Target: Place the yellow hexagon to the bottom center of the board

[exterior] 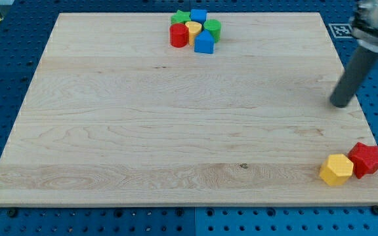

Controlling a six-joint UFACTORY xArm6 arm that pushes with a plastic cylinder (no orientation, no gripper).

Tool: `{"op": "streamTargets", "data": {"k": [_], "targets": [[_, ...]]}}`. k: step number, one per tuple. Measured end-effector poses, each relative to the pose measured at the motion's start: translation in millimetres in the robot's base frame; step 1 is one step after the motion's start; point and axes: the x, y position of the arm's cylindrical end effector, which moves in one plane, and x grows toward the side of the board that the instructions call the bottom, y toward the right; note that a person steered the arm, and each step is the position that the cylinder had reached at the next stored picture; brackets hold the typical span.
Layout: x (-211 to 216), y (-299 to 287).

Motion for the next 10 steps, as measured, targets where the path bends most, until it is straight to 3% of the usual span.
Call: {"op": "streamTargets", "data": {"k": [1,5,8,10], "targets": [[10.2,20.1],[125.0,60.7],[139.2,61.3],[116.4,-5.1]]}}
